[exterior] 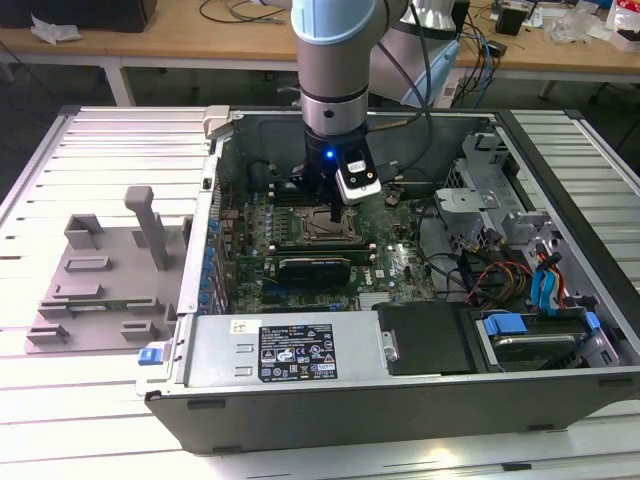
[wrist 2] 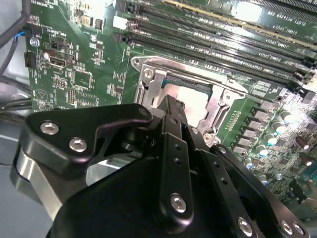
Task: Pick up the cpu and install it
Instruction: 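Install the first cpu locking lever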
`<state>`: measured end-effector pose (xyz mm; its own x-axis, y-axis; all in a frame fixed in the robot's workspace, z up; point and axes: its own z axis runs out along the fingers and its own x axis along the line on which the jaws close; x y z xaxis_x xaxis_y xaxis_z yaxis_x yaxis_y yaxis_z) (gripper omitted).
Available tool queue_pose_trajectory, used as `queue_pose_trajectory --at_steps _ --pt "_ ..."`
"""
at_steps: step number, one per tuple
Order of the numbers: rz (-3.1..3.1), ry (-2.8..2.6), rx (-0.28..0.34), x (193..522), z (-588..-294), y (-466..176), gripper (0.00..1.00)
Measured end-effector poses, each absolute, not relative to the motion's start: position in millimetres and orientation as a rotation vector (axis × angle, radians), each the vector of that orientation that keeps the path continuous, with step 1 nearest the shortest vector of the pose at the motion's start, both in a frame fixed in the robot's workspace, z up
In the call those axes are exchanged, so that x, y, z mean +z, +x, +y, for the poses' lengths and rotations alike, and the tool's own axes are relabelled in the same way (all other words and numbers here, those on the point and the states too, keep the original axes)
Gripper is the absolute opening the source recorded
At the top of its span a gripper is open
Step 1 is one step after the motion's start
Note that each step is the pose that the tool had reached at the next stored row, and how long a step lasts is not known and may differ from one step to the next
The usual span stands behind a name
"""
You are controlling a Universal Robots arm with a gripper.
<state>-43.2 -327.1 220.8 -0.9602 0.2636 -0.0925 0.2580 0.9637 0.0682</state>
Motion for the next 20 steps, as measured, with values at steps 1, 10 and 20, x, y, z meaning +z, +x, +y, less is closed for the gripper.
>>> queue_pose_trajectory --at_steps 1,10,20 --pt "3.013 0.401 0.084 221.1 -327.1 -43.2 0.11" --pt "3.013 0.401 0.084 221.5 -327.1 -43.2 0.11" --pt "3.033 0.271 0.063 221.5 -328.0 -43.2 0.11"
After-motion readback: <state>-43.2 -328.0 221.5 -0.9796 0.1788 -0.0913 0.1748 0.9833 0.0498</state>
